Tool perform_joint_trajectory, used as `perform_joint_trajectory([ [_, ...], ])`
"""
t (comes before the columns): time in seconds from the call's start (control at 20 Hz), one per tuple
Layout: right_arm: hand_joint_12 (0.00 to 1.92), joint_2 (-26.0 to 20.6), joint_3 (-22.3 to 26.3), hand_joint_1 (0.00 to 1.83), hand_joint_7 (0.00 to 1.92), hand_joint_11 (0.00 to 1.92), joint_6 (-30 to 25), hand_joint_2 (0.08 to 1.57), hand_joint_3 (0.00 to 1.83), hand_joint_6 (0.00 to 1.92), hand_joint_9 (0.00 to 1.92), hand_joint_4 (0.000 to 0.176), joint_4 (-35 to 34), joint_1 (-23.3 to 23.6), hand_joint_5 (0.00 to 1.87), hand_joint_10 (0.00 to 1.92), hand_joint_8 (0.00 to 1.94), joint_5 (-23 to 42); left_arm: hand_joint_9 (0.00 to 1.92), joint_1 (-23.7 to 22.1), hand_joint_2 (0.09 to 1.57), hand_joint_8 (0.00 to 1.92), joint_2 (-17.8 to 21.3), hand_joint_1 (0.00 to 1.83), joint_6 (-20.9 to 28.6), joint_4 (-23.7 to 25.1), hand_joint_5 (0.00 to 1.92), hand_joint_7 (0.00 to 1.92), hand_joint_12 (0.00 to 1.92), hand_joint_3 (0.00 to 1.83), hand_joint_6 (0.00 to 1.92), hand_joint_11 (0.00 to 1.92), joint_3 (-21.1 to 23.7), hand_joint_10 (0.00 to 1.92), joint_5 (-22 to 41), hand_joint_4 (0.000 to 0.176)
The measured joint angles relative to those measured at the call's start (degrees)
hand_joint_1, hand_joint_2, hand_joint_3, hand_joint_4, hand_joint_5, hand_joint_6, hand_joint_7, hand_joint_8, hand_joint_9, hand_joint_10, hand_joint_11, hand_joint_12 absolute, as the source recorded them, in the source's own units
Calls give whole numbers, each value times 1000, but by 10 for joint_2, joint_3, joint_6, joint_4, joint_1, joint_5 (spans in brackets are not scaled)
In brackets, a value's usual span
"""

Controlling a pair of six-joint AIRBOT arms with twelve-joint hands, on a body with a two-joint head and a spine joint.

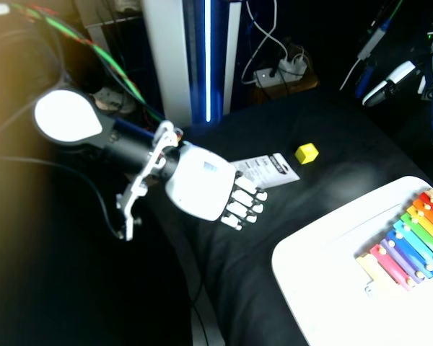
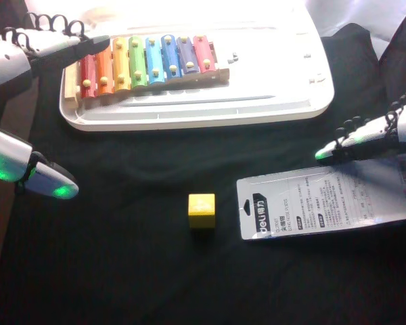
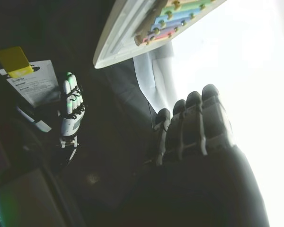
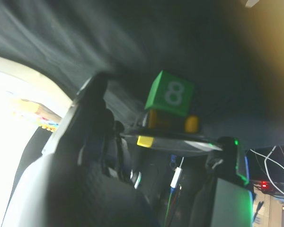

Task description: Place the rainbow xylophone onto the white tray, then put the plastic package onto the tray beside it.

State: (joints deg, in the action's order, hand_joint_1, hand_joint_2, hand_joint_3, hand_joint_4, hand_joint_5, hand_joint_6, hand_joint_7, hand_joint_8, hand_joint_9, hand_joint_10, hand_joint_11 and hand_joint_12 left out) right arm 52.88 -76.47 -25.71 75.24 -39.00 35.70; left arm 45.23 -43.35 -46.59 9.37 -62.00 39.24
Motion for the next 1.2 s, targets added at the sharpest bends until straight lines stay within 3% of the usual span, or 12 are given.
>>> perform_joint_trajectory([
  [0.25,283,2,-1,1101,513,661,0,978,3,6,643,0,-5,0,383,31,15,0,0,1,622,0,-1,806,0,0,0,0,0,3,0,0,0,0,0,59],
  [0.45,640,4,-7,1268,699,753,-2,1144,0,1,895,0,-21,0,536,21,5,5,0,2,620,0,-1,880,0,-2,0,0,0,0,0,0,0,0,1,14],
  [0.5,832,5,-9,1430,784,752,-4,1158,0,20,810,0,-22,0,578,1021,1044,7,0,2,618,0,-1,891,0,-2,0,0,0,0,0,0,0,0,2,0],
  [0.55,1006,5,-9,1459,738,747,-7,1196,0,25,733,0,-25,0,649,1325,1354,8,0,2,609,0,-1,889,0,-2,0,0,0,0,0,0,0,0,2,7],
  [0.65,1215,10,-13,1473,742,835,-7,1184,0,25,769,0,-25,0,718,1369,1380,10,0,2,615,0,-2,878,0,-3,0,0,0,0,0,0,0,0,4,27],
  [0.7,1301,11,-14,1248,763,836,-7,1272,5,1074,795,0,-24,0,568,1260,1525,9,0,2,620,0,-4,879,0,-4,0,0,0,1,0,0,0,0,5,32],
  [0.75,1388,12,-14,1197,742,876,-6,1304,1,1294,834,0,-22,0,528,1280,1607,7,0,3,610,0,-6,872,0,-4,0,0,0,0,0,0,0,0,4,51],
  [0.9,1357,16,-17,1308,696,825,-2,1273,2,1258,819,0,-17,-2,519,1481,1539,1,0,5,623,0,-8,852,0,-4,0,0,0,2,0,0,0,0,5,9],
  [1.0,1405,17,-19,1202,777,870,0,1285,0,1289,865,0,-21,-2,561,1244,1554,0,0,6,617,0,-8,869,0,-5,0,0,0,0,0,0,0,0,6,23],
  [1.05,1392,18,-20,1319,742,803,0,1249,3,1201,839,0,-22,-2,566,1457,1468,-1,0,8,616,0,-8,873,0,-5,0,0,0,0,0,0,0,0,8,9],
  [1.15,1368,18,-21,1348,738,806,0,1237,0,1174,846,0,-26,-2,582,1489,1437,-2,0,8,608,0,-8,857,0,-5,0,0,0,0,0,0,0,0,6,53],
  [1.2,1325,18,-21,1353,762,819,0,1225,0,1155,865,0,-28,-2,597,1450,1401,-3,0,8,608,0,-8,859,0,-6,0,0,0,0,0,0,0,0,7,31],
])
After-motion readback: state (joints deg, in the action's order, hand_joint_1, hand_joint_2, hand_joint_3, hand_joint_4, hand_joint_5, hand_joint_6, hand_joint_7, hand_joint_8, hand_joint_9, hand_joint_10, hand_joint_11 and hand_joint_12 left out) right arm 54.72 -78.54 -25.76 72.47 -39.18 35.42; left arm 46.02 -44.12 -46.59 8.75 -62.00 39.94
